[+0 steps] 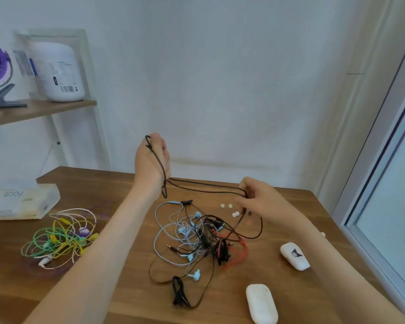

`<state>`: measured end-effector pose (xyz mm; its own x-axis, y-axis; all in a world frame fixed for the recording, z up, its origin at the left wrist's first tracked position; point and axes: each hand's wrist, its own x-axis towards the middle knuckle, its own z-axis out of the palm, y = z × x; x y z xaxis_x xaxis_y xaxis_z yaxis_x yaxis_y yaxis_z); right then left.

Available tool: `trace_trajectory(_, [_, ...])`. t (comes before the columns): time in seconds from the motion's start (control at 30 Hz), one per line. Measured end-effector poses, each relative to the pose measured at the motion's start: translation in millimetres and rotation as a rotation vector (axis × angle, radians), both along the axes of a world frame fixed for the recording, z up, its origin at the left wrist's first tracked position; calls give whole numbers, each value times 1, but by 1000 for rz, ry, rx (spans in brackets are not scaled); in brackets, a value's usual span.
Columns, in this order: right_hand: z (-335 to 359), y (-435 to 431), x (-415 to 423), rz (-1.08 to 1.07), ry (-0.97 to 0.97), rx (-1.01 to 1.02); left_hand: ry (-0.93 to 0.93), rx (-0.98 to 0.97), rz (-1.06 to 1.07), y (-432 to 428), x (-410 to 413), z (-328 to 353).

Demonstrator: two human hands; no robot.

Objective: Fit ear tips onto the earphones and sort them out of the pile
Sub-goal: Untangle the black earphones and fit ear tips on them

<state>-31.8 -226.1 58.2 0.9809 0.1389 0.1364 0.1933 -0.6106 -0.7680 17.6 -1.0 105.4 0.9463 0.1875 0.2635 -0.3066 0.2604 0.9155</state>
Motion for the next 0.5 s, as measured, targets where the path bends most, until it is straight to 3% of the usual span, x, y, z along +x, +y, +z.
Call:
trace_trajectory(0.13, [-2, -11, 2, -127, 38, 32, 53, 37, 61, 21, 7, 1])
trace_trajectory(0.23, [0, -7, 7, -128, 34, 248, 136, 332, 38, 30, 5, -2])
trace_trajectory(0.33, [19, 13, 10, -59, -22, 573, 79, 547, -137, 25, -10, -6])
trace_trajectory(0.5, [56, 53, 10, 147, -180, 536, -45, 1047, -460, 2, -23, -22])
